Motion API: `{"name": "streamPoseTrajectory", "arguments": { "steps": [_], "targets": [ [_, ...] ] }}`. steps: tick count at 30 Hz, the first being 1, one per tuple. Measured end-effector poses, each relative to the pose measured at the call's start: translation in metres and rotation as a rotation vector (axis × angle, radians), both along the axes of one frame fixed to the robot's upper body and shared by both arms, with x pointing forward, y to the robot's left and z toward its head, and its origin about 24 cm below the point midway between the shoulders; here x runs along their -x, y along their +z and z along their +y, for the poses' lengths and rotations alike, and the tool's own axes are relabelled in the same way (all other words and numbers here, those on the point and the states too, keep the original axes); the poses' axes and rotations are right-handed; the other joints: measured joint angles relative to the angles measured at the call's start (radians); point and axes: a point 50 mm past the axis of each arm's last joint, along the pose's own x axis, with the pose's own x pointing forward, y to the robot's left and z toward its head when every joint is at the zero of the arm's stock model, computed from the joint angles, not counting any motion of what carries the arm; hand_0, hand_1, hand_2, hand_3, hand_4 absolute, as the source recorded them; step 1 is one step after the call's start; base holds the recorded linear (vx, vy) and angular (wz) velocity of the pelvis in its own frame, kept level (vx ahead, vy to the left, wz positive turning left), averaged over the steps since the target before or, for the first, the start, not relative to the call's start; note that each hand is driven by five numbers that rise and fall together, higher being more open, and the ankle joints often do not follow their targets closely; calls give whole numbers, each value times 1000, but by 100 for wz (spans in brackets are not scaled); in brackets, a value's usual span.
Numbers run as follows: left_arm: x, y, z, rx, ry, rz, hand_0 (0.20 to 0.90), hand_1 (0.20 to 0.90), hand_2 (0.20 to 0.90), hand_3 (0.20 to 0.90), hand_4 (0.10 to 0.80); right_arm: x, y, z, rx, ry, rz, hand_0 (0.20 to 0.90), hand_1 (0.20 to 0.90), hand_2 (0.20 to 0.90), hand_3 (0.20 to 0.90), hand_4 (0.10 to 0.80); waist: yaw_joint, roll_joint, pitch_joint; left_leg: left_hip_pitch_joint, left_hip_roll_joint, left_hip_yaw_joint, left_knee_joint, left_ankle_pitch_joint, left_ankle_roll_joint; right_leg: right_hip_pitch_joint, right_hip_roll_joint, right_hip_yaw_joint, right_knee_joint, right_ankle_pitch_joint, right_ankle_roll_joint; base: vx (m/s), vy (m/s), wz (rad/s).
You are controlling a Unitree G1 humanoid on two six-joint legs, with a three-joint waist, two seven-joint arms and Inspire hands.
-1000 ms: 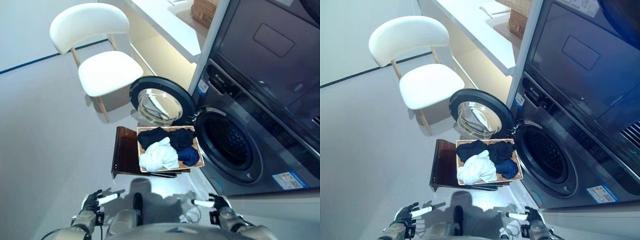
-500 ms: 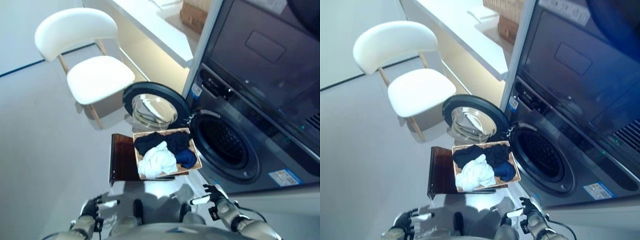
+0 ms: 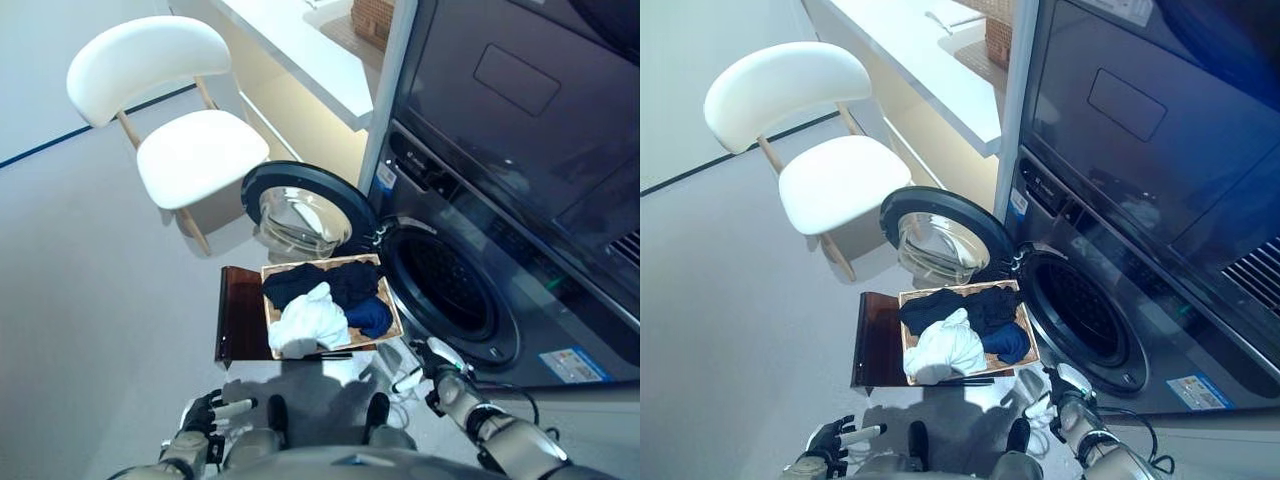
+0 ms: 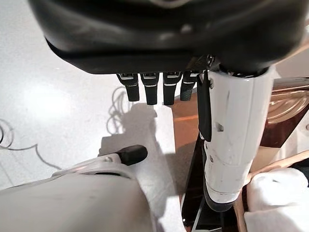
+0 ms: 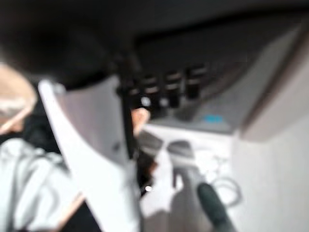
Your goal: Pick up the clothes and place them into the washing machine
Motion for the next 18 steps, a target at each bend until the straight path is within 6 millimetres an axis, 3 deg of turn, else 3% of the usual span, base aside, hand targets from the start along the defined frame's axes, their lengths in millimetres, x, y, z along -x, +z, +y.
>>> {"name": "streamPoseTrajectory", "arguments": {
  "steps": [3,5,9,15,18],
  "targets": [
    [0,0,-1,-1,-2,-6,900,900,900,900,800,-25,13,14,56,158,-57,900,900,900,900,800,3,6,-3,-3,-10,2,0,0,6,-6,-10,5,1,2,3,-62,47,-14],
    [-7,1,-4,1,-8,-23,900,900,900,900,800,-58,34,35,121,310,-161,900,900,900,900,800,3,14,-11,-45,-18,12,5,5,16,-51,-18,12,6,14,9,-61,38,-13],
    [-15,2,-10,3,-27,-38,900,900,900,900,800,-93,64,59,202,473,-283,900,900,900,900,800,25,11,-6,-74,-27,20,9,13,23,-85,-25,29,6,31,10,-53,15,-1],
    [-35,9,-12,-7,-25,-91,900,900,900,900,800,-124,96,102,241,599,-400,900,900,900,900,800,43,-28,53,-120,-25,6,40,12,23,-108,-29,13,15,33,9,-38,-5,13],
    [-46,12,-16,1,-35,-126,900,900,900,900,800,-126,98,103,264,612,-411,900,900,900,900,800,62,-38,82,-143,-27,-5,41,15,23,-123,-30,8,19,32,7,-9,2,11]
  ]
}}
